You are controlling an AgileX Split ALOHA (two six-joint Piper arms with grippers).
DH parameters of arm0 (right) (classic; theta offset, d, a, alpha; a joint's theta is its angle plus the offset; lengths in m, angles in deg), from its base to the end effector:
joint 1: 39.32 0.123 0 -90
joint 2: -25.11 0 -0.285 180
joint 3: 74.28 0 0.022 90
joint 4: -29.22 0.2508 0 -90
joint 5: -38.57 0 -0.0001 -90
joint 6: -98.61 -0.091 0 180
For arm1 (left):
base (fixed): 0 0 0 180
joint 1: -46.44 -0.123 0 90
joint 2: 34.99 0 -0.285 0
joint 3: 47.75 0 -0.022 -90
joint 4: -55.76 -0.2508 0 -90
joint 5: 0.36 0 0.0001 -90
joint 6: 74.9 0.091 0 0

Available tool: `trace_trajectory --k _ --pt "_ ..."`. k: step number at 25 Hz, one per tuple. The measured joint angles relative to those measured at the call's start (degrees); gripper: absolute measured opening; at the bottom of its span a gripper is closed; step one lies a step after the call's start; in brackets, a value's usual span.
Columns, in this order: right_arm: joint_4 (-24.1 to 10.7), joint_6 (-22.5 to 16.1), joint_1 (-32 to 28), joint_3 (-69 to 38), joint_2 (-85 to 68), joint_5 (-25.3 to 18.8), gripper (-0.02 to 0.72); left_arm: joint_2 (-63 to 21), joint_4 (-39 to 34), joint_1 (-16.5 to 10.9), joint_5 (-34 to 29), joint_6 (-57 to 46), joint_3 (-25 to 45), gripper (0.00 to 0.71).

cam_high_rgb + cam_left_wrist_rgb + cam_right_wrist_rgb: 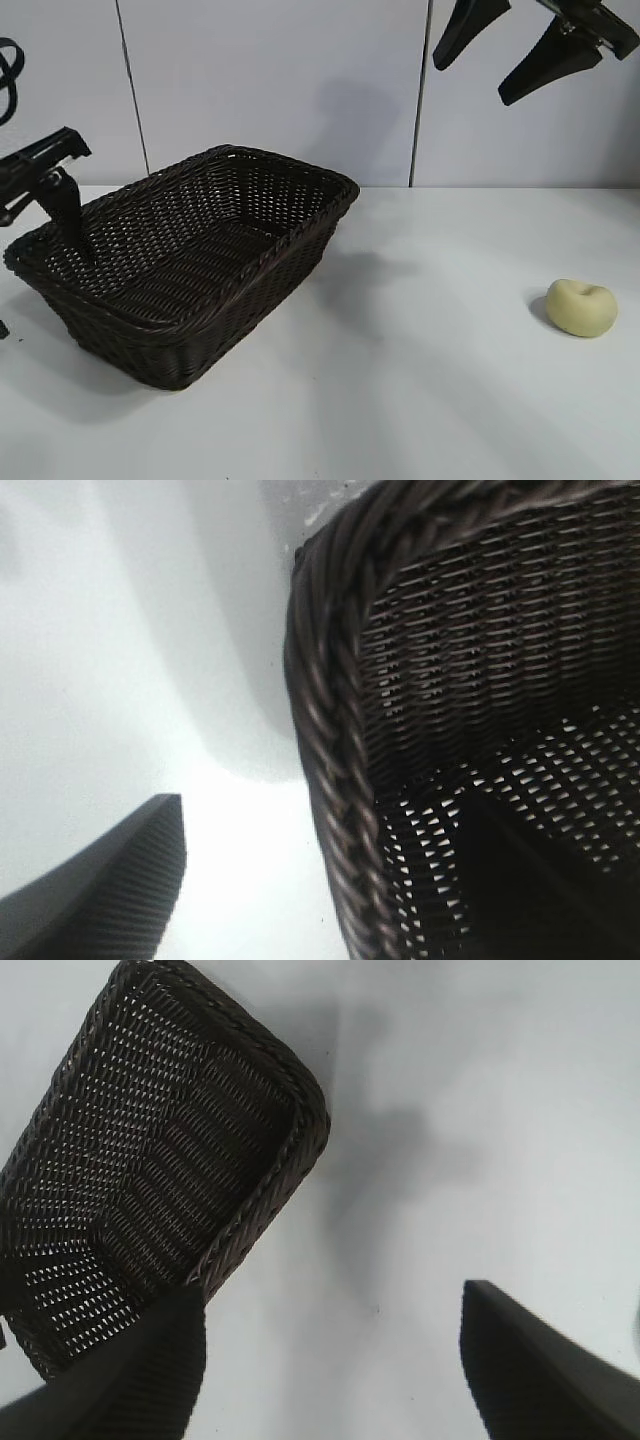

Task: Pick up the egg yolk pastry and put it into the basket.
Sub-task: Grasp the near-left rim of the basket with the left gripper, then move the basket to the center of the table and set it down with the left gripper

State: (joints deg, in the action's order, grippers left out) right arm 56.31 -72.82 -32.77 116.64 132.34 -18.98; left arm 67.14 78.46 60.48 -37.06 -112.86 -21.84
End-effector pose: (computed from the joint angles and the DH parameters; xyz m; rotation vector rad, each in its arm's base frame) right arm 0.3706 0.0778 0.3162 -0.1313 2.6195 0.5991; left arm 0.2834 -0.0925 0.1799 -1.0285 2.7949 -0.5480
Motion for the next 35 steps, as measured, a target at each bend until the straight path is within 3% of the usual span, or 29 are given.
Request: trace_trajectory --k 4,10,12,17,18,26,35 --pt "-0.09 0.00 0.00 0.00 0.00 -0.01 0.519 3.70 0.25 2.29 4.29 -1.34 0.00 0.542" --pt "-0.67 0.00 0.00 0.00 0.00 -0.50 0.519 6.59 0.25 2.34 7.17 -2.89 0.00 0.517" --pt "-0.67 0.00 0.00 0.00 0.00 -0.74 0.519 6.59 0.36 2.34 7.53 -3.14 0.00 0.440" --pt "-0.67 0.00 0.00 0.00 0.00 -1.12 0.519 6.59 0.71 2.34 7.72 -5.40 0.00 0.120" --pt "-0.67 0.00 0.00 0.00 0.00 -1.19 0.519 6.59 0.96 2.24 8.18 -5.82 0.00 0.099" --pt "-0.67 0.00 0.00 0.00 0.00 -1.33 0.519 6.00 0.29 2.24 3.98 -4.05 -2.76 0.099" --pt "-0.67 0.00 0.00 0.00 0.00 -2.05 0.519 5.86 -0.78 2.24 -6.86 10.59 -12.78 0.099"
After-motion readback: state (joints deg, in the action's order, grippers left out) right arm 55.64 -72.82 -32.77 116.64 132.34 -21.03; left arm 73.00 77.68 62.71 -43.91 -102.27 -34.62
